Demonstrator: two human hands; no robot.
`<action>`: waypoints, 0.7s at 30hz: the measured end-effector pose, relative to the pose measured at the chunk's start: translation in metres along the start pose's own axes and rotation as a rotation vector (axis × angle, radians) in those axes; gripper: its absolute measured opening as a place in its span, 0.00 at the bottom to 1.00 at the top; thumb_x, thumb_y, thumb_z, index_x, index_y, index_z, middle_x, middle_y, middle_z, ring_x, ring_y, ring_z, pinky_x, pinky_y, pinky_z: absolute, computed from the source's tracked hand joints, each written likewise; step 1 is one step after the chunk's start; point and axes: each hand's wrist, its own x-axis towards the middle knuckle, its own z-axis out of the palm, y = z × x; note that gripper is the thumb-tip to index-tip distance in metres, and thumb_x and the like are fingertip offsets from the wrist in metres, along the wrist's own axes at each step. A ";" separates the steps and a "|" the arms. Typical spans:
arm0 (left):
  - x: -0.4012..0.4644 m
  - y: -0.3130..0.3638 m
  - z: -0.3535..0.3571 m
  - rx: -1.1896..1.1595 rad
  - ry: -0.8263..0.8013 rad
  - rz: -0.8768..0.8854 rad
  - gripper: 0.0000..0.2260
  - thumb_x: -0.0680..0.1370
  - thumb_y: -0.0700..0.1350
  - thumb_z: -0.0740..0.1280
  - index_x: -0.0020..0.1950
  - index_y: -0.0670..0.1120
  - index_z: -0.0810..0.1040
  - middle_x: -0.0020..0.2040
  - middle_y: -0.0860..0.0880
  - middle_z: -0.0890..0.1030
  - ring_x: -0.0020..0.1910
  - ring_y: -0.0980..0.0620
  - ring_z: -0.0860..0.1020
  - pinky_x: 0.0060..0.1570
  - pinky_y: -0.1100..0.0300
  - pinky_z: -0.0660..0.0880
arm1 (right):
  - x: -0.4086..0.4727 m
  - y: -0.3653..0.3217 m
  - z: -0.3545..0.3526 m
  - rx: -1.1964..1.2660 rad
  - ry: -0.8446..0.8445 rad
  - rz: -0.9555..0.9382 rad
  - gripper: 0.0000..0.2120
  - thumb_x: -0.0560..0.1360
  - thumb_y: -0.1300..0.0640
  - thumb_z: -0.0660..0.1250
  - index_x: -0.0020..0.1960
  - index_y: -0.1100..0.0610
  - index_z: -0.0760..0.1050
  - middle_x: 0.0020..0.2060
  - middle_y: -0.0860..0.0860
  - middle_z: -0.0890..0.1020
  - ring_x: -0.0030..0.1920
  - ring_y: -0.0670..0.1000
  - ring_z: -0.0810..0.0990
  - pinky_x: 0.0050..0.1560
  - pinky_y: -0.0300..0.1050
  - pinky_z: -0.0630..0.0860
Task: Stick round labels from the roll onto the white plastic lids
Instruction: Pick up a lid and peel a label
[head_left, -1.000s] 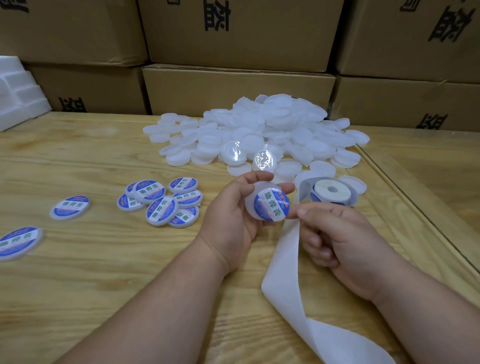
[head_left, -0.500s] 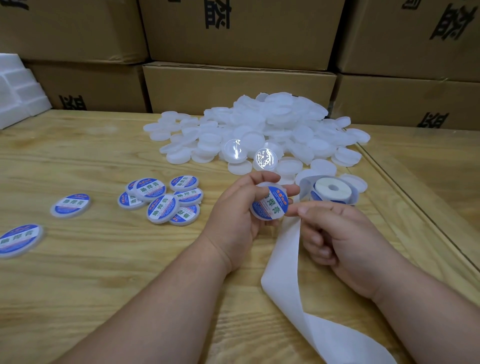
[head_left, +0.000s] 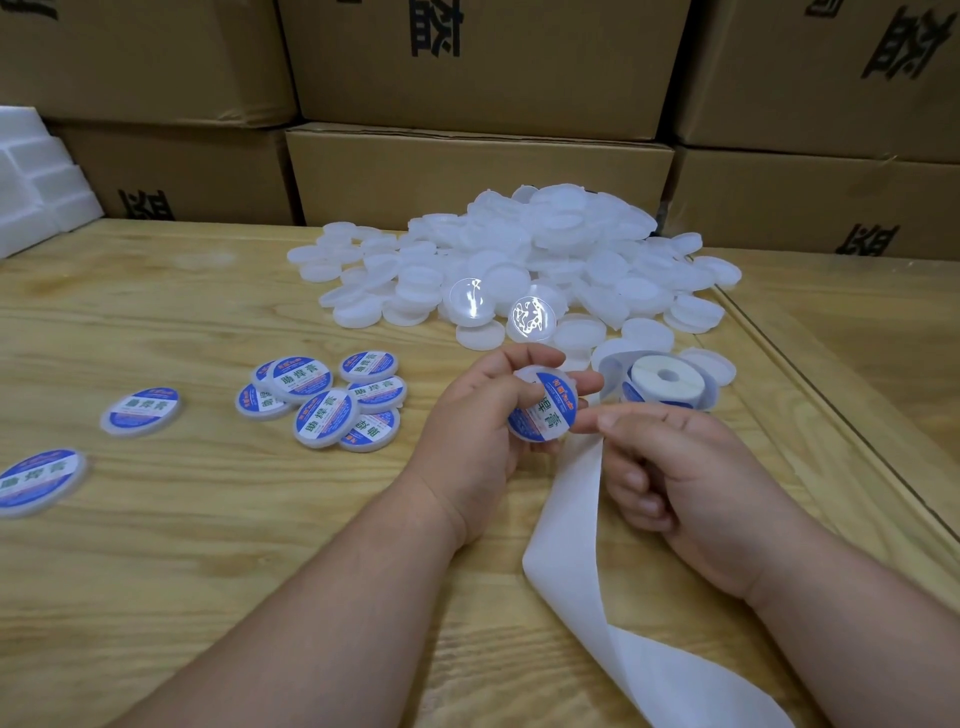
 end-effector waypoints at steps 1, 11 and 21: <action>0.000 -0.001 0.000 0.001 0.001 0.001 0.15 0.78 0.31 0.54 0.51 0.45 0.76 0.52 0.38 0.86 0.49 0.40 0.82 0.36 0.56 0.71 | 0.000 0.000 0.000 -0.001 -0.001 -0.001 0.13 0.81 0.59 0.62 0.47 0.56 0.86 0.25 0.51 0.66 0.23 0.47 0.61 0.22 0.36 0.56; 0.006 -0.007 -0.004 0.065 0.102 0.042 0.22 0.65 0.36 0.59 0.57 0.48 0.76 0.51 0.44 0.87 0.47 0.49 0.84 0.37 0.59 0.75 | -0.002 -0.002 0.002 0.001 -0.014 0.000 0.13 0.80 0.61 0.62 0.51 0.55 0.86 0.25 0.52 0.66 0.24 0.47 0.61 0.22 0.38 0.56; 0.004 0.002 -0.002 0.068 0.274 0.007 0.18 0.83 0.63 0.56 0.53 0.54 0.80 0.41 0.44 0.87 0.29 0.50 0.82 0.21 0.64 0.67 | -0.001 -0.004 0.002 0.039 -0.011 0.010 0.13 0.80 0.62 0.62 0.45 0.57 0.85 0.25 0.52 0.66 0.23 0.47 0.60 0.22 0.36 0.56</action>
